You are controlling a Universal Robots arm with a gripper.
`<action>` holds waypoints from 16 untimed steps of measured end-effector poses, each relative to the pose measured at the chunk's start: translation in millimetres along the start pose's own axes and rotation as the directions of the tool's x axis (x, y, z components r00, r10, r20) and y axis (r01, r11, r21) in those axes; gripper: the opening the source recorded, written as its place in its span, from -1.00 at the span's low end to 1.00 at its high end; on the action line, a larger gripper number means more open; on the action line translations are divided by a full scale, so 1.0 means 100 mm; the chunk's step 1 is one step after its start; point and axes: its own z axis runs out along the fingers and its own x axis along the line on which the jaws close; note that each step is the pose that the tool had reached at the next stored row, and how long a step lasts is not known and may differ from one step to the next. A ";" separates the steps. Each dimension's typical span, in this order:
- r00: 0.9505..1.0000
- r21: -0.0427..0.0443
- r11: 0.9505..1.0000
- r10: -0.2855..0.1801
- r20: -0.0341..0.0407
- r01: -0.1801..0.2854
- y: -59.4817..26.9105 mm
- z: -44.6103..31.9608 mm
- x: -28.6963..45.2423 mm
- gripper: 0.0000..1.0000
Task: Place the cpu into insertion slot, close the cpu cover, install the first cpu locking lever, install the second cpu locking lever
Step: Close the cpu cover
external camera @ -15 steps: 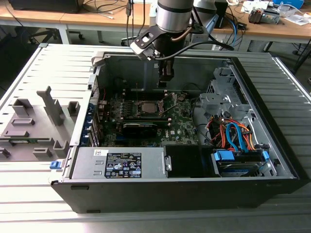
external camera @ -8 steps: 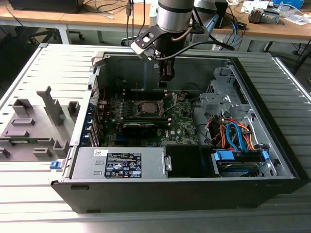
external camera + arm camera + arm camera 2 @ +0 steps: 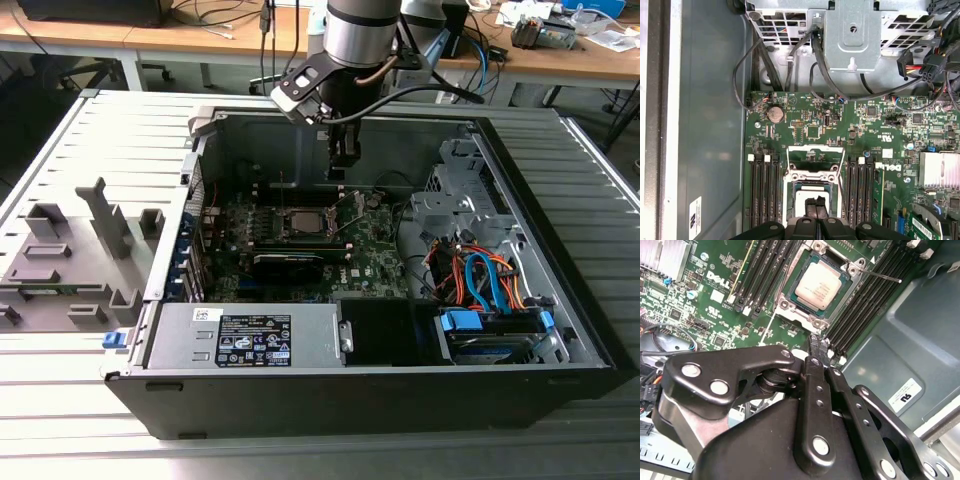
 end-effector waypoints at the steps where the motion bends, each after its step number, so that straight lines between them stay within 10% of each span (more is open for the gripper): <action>1: 1.000 0.000 1.000 0.000 0.000 0.000 0.003 0.000 0.000 -0.79; 16: 1.000 0.000 1.000 0.000 0.000 0.000 0.033 -0.001 -0.001 -0.79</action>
